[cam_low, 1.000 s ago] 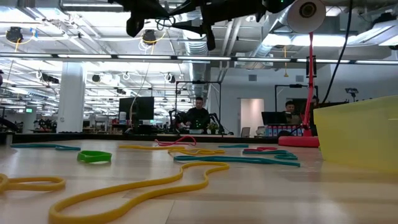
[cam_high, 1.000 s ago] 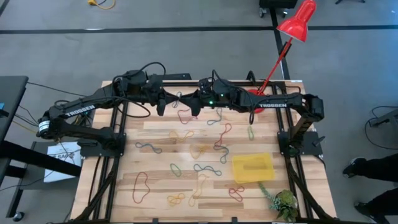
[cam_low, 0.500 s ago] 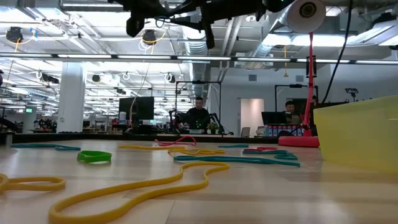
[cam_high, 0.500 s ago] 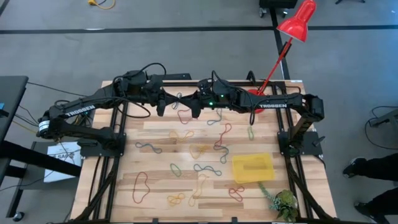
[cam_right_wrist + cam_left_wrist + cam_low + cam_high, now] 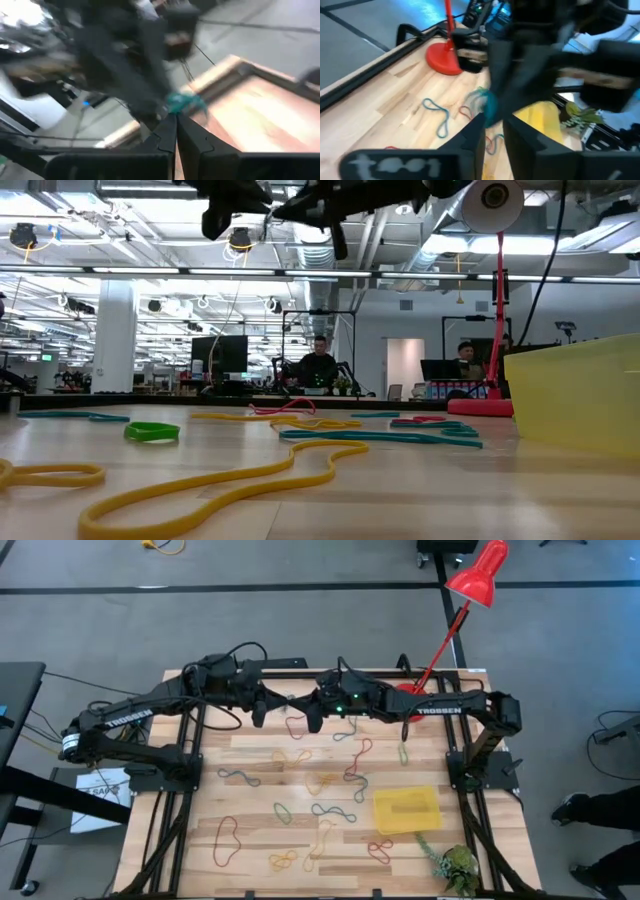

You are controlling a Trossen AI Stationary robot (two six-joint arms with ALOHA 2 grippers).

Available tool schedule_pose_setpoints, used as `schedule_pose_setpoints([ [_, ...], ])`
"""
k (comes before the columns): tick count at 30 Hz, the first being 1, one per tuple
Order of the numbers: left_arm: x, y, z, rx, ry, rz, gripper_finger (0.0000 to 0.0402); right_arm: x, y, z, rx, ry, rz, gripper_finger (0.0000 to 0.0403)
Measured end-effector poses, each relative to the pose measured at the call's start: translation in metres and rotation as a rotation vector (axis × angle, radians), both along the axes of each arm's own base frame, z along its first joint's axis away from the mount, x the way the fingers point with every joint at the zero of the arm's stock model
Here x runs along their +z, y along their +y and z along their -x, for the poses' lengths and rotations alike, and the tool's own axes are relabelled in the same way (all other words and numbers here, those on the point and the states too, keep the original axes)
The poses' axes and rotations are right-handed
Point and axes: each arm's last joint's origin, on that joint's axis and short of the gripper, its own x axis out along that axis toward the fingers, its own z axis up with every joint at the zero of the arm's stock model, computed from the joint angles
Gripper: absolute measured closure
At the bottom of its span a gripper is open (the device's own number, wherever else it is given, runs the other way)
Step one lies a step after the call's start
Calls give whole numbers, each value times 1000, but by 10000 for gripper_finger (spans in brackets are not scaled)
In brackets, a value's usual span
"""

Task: Pick and place items into bin
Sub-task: Put the blue rubber band into the yellow bin

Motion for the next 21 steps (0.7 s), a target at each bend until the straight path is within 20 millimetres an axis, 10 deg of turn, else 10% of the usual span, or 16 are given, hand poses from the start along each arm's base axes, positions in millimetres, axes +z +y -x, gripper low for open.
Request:
schedule_pose_setpoints([
  [10, -1, 1, 0, 50, 7, 15, 288, -18, 4, 11, -20, 238, -75, 402],
  [21, -1, 5, 2, 90, 17, 2, 287, 25, 63, 103, 141, 607, -335, 403],
])
